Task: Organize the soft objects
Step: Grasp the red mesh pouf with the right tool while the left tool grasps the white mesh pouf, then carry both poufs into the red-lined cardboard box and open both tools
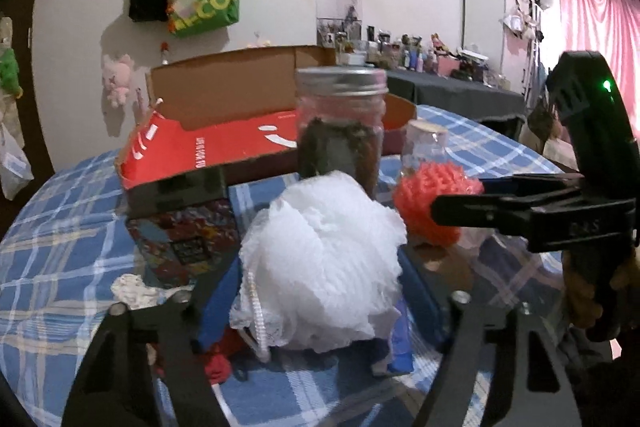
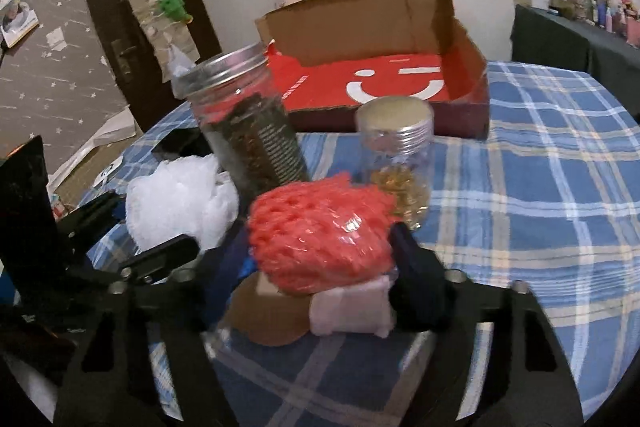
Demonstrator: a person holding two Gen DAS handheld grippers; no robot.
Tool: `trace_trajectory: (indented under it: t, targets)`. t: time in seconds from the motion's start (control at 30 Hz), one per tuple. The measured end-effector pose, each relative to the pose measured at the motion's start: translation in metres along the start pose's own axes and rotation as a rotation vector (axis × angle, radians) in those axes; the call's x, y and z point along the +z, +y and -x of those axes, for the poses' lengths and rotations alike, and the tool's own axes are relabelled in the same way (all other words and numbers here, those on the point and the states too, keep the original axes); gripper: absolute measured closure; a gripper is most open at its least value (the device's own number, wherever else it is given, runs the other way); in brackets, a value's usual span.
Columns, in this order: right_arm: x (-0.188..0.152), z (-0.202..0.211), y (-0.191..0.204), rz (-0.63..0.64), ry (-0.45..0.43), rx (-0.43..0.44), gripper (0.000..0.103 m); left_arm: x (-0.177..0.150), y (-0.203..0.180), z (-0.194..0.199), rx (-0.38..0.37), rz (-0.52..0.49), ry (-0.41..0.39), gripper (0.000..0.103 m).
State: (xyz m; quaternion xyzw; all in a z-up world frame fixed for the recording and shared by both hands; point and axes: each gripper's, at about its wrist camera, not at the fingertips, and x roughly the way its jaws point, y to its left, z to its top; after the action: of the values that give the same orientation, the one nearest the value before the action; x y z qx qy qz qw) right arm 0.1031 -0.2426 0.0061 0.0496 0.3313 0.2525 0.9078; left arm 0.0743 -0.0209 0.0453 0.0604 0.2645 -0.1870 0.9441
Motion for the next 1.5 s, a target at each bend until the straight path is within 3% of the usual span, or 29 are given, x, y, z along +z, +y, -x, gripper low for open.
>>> trace_trajectory:
  t: [0.23, 0.43, 1.07, 1.2, 1.5]
  targets:
    - [-0.004, 0.009, 0.010, 0.030, -0.049, 0.010, 0.053, -0.004, 0.001, 0.007, -0.013, -0.002, -0.015, 0.050]
    - [-0.006, 0.022, 0.017, 0.042, -0.086, -0.004, 0.057, -0.002, 0.005, 0.017, -0.033, 0.026, -0.029, 0.056]
    - [0.001, 0.061, 0.020, 0.049, -0.163, -0.038, 0.058, 0.023, 0.032, 0.064, 0.018, 0.062, -0.101, 0.059]
    - [0.008, 0.067, 0.018, 0.048, -0.177, -0.054, 0.058, 0.030, 0.041, 0.069, 0.051, 0.067, -0.116, 0.059]
    - [0.031, 0.077, 0.014, 0.071, -0.219, -0.101, 0.058, 0.046, 0.058, 0.075, 0.048, 0.080, -0.145, 0.059]
